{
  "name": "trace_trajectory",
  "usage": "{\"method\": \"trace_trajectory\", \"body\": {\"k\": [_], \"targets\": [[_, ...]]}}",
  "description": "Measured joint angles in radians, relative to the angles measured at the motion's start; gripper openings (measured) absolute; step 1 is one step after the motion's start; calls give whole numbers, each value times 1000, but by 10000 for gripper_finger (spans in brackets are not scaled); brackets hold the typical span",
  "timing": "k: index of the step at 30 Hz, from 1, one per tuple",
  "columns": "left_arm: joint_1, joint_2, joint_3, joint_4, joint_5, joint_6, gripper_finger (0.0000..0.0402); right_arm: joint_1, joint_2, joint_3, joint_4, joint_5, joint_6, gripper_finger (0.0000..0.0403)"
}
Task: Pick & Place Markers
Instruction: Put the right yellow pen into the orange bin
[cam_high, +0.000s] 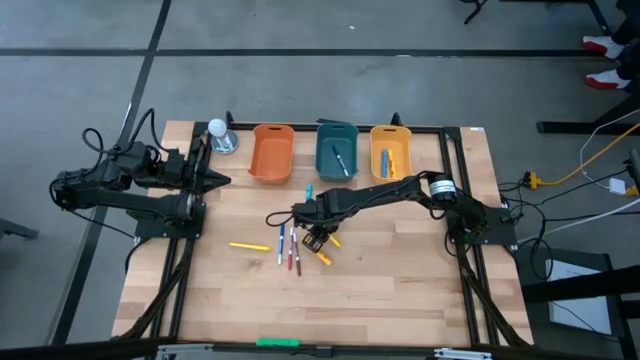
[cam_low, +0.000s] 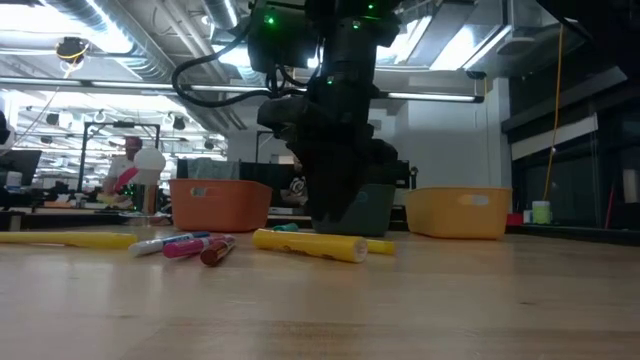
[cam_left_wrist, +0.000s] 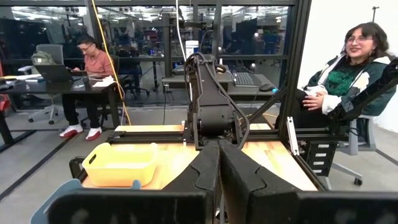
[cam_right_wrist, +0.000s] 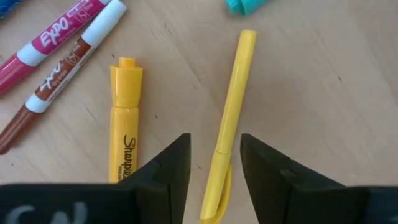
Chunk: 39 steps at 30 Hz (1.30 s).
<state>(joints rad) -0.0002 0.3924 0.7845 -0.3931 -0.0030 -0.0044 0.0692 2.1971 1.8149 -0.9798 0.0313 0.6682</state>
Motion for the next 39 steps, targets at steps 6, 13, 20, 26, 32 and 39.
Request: {"method": "trace_trajectory", "body": {"k": [6, 13, 20, 26, 32, 39], "targets": [[0, 0, 0, 0, 0, 0, 12, 0, 0, 0, 0, 0, 3, 198], [0, 0, 0, 0, 0, 0, 8, 0, -1, 0, -1, -6, 5, 245], [0, 0, 0, 0, 0, 0, 12, 0, -1, 0, -1, -6, 4, 248], [0, 0, 0, 0, 0, 0, 8, 0, 15, 0, -6, -6, 0, 248], [0, 0, 0, 0, 0, 0, 12, 0, 34, -1, -13, -6, -15, 248], [0, 0, 0, 0, 0, 0, 9, 0, 43, -2, -11, -6, -18, 248]]}}
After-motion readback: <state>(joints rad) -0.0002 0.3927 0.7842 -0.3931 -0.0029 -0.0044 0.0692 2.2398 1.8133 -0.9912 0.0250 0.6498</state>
